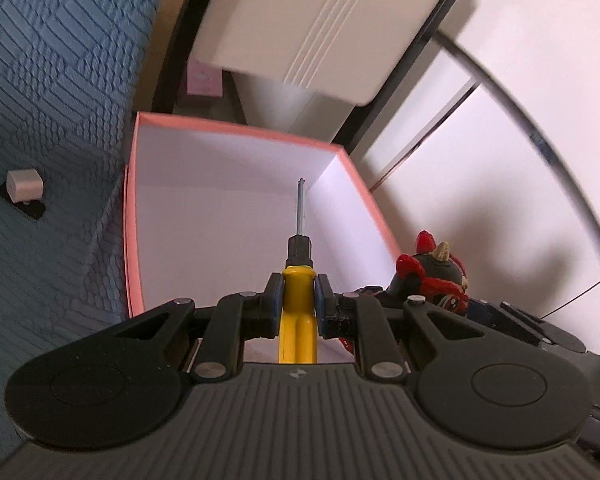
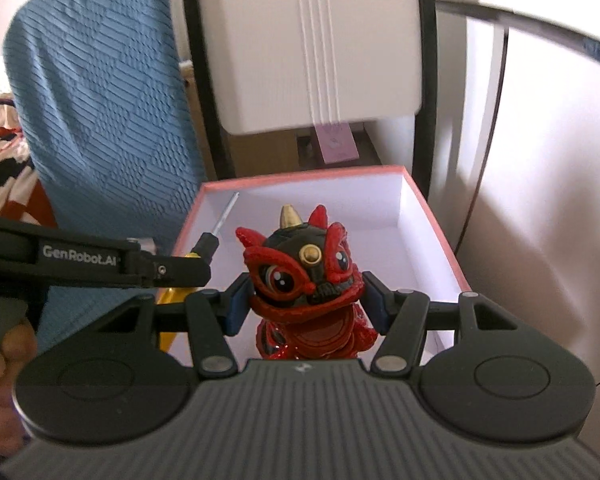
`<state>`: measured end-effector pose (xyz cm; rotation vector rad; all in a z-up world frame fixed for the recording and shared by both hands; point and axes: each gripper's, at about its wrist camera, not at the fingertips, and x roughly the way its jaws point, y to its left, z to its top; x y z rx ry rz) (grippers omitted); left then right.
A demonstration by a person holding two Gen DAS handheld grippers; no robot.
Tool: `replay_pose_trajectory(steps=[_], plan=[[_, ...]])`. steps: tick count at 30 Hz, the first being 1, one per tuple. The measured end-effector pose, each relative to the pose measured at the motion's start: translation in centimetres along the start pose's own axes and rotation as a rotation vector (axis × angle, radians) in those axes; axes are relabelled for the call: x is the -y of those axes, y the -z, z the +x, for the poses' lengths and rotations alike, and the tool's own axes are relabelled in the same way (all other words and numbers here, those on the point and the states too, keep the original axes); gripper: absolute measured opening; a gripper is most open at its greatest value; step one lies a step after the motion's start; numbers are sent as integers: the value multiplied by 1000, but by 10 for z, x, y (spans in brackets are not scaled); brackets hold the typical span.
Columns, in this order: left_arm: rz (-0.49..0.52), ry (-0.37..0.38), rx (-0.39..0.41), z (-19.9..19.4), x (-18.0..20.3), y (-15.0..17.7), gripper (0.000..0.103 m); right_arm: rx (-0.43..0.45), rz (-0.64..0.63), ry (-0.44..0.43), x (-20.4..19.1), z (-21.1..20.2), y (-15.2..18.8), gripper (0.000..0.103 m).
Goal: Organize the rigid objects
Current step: 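Carry the screwdriver and red figurine over the pink box with both tools, then open both tools to drop the screwdriver and figurine into the box, then move both tools back toward the white charger on the cushion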
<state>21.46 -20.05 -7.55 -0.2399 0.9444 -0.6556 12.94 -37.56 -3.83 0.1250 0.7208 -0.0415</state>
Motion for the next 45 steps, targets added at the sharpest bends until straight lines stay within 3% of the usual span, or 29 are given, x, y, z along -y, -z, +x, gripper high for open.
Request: replay_pose_trajectory(steps=[10,18,22,31,45], plan=[[-15,-29,-114,68,-8,9,19,-141,75,27,32,51,28,61],[-7,-24,-146,87,-5,14,20,-212,110,32,45,77,46,61],[6,-33,-138,84,-3,12,20,-197,110,42,43,74,47,60],[54,-48,-39,36,13,13,20,-138,98,19,34,50,36,60],[55,-46,171,-83,12,22,20,55,58,-72,-16,-29,6,60]])
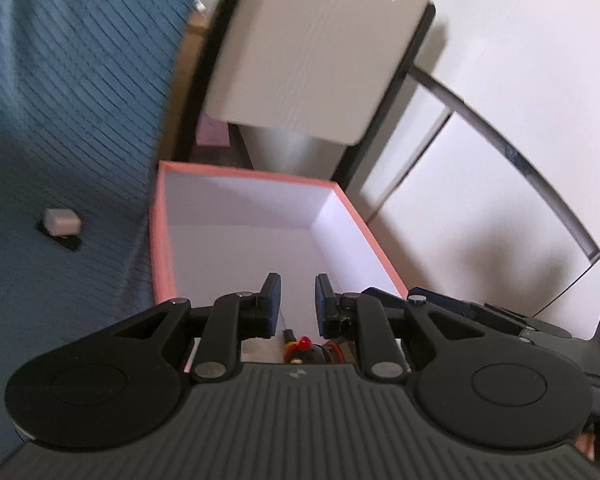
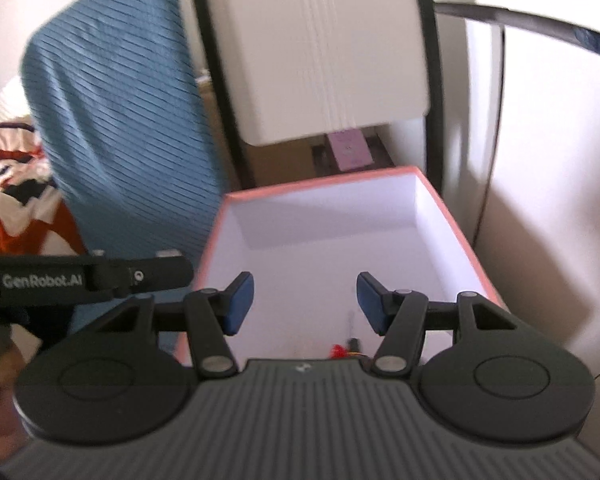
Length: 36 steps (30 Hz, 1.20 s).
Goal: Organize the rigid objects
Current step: 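Move both tools back toward the white charger on the cushion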
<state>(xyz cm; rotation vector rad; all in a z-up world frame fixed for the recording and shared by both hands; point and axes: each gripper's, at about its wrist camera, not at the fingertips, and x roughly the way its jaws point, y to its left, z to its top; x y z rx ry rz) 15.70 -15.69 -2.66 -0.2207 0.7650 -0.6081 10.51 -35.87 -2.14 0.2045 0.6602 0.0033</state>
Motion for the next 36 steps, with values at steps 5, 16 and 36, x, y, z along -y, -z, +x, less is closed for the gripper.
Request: replay_pose_trajectory(steps=[5,16,36], plan=[[-30,-34,66,-44,-27,1,20,37,-29,-50,-30,-20,-8,60],[-30,-170,156,-112,-76,23,20,5,-72,-155,-78,-31,13,60],[-116,-225,138,-136,-120,83,20,-66,-103,-174,-116,-32,83,60]])
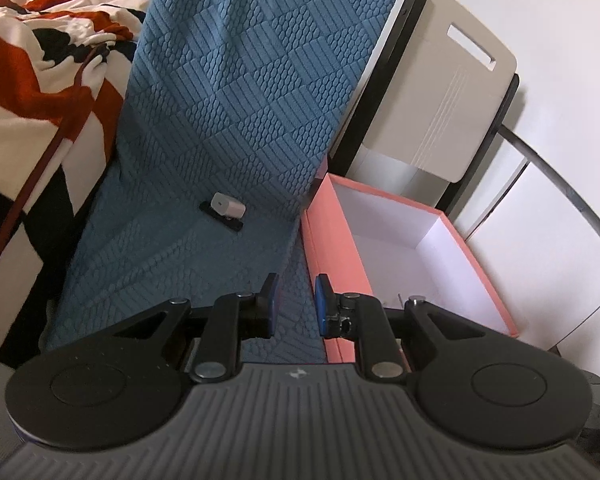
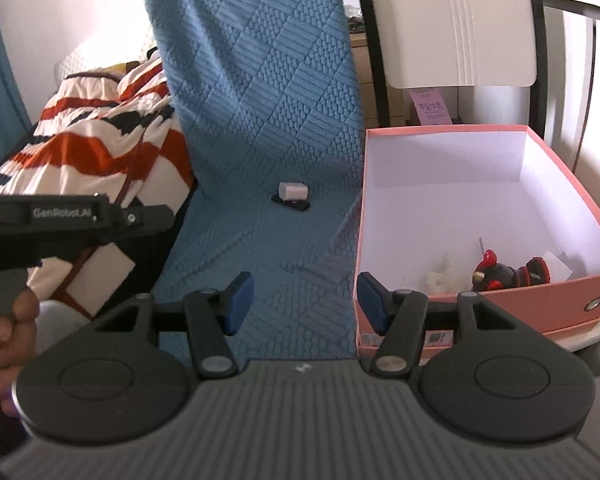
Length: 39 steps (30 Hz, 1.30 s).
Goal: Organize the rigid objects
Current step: 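Move both tools back toward the white charger on the cushion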
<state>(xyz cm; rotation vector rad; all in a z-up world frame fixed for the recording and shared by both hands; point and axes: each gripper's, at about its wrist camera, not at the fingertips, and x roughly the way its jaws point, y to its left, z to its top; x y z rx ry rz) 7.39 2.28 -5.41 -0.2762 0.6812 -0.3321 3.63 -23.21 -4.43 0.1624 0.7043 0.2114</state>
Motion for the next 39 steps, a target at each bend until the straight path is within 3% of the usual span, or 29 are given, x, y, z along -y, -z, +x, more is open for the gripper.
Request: replay_pose_trajectory(steps=[7,15,22,31,39], plan=[[-47,34,-1,10,-4,4,21,-12,-23,11,-6,11,6,60],[-26,50,-10,43,-16,-3,45,-6,-36,27,-1,31,0,60],[-17,30,-40,77,-48,-18,46,-16,-60,41,1,49,-9,60],[-111,33,-48,112,-82,-38,47,-15,-102,-4,-12,81,-21,60],[-49,16,-55,144,-99,-53,47,-29,-149,-36,-13,127,-39,60]])
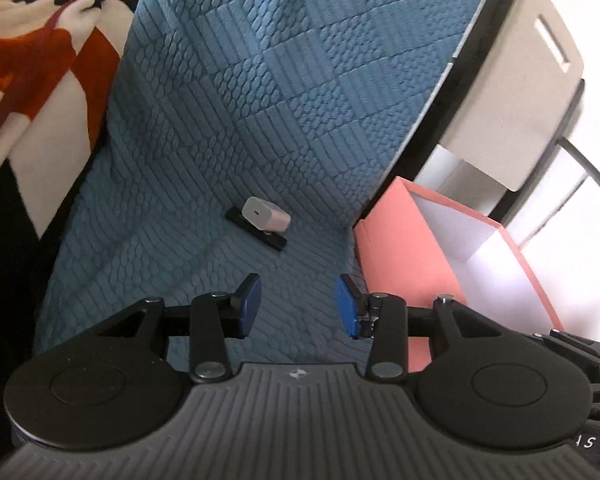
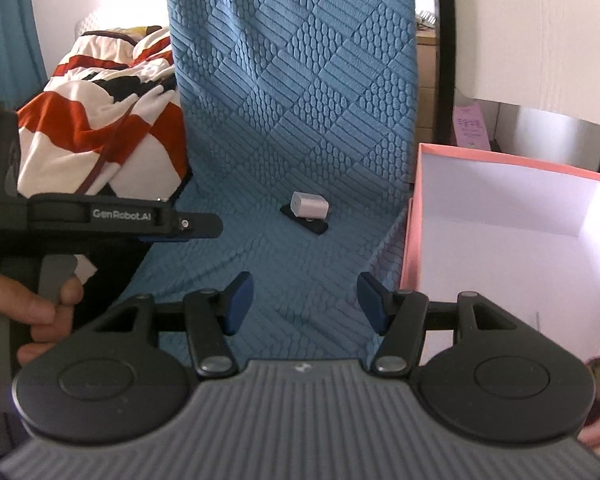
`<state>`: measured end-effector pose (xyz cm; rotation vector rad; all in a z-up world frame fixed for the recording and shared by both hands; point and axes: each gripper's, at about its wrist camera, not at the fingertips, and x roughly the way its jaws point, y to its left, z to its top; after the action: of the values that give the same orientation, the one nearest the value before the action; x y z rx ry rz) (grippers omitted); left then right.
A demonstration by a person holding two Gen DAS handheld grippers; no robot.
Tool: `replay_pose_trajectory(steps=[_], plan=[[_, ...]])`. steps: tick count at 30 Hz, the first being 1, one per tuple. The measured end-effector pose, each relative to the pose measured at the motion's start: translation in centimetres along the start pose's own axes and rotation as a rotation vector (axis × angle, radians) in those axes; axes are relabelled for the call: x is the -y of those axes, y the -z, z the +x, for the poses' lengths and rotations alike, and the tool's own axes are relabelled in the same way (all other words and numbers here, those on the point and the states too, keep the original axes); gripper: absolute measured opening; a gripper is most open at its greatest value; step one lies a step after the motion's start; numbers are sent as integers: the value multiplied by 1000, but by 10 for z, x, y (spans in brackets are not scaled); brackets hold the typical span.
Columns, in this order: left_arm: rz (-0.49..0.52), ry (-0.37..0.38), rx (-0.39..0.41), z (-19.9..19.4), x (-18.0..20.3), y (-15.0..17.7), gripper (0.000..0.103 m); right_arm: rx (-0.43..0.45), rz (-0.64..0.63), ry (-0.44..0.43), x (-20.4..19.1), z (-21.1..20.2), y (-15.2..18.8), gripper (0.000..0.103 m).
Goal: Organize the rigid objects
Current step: 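Move both tools back toward the white charger on the cushion, then grasp the white charger block with the left tool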
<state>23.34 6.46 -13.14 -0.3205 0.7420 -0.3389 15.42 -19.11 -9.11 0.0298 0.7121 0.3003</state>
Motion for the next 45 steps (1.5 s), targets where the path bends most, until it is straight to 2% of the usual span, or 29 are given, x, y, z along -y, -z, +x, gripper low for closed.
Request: replay_pose_trajectory(steps=[4,7,9,17,22,26,30,35,40,45], plan=[[2,-1,-22,19,-9,-14,47,-33,-3,-12,2,23,-7,60],[62,-63,-50,38,-8,-22,47,-47,-36,-25,-1,40,-11,60],[59,-68,-67,47,-11,-26,47,-59,-50,-21,-3,51,-14,60],[26,-30,-102,79,-26,-53,47,-84,-110,-57,-20,90,-20,60],[83,-1,-100,103,-34,-72,47,-96,-169,-62,-19,119,-34,59],[143,0,-128,133,-36,-77,47,-113,-200,-51,-15,153,-47,54],[152,39,-147,151,-41,-80,47,-167,-160,-71,-5,183,-55,53],[175,94,-163,165,-44,-85,47,-193,-174,-83,-1,202,-62,53],[196,89,-189,178,-47,-86,47,-217,-200,-96,0,220,-66,51],[221,83,-184,194,-48,-87,50,-250,-271,-53,-6,236,-65,51]])
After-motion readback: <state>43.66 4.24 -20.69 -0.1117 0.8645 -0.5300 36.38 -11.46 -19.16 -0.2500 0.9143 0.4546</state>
